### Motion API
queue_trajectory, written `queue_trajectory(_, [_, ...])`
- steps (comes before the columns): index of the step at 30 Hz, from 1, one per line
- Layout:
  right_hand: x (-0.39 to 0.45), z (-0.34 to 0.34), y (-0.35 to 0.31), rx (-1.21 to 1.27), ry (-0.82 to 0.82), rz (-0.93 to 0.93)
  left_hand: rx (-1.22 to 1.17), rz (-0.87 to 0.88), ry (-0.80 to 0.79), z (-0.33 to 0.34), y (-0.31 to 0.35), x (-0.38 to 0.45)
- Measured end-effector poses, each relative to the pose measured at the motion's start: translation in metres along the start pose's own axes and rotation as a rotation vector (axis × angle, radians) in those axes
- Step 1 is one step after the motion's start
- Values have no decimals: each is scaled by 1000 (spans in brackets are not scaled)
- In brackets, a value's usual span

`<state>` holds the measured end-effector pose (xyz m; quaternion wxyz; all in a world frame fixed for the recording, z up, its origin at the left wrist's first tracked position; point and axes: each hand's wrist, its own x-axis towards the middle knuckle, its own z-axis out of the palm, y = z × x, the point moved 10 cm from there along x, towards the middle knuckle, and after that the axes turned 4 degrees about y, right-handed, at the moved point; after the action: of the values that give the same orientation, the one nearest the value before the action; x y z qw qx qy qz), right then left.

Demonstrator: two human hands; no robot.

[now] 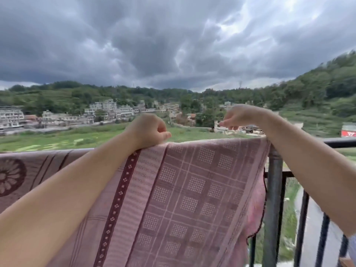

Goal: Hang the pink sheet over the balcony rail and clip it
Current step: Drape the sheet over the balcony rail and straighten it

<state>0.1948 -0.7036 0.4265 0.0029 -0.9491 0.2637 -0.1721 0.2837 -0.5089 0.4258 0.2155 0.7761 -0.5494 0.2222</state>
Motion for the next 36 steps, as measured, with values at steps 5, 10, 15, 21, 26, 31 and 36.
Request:
queue_trajectory(5, [-79,-55,-14,139,599,-121,6,228,126,-9,50,-28])
queue_trajectory(10, [-176,4,24,13,701,230,132,330,287,1,65,-63])
queue_trajectory(15, [-169,108,1,808,287,330,92,257,405,-9,61,-70])
queue_trajectory(21, [-192,75,1,1147,504,389,151,152,424,-18,72,-71])
queue_trajectory(26, [-196,-1,47,1085,667,341,127,178,481,-17,114,-61])
queue_trajectory(31, [-161,-45,116,1156,662,403,195,185,555,-17,164,-22])
queue_trajectory(36, [-124,-60,168,1004,510,473,361,77,457,3,187,29])
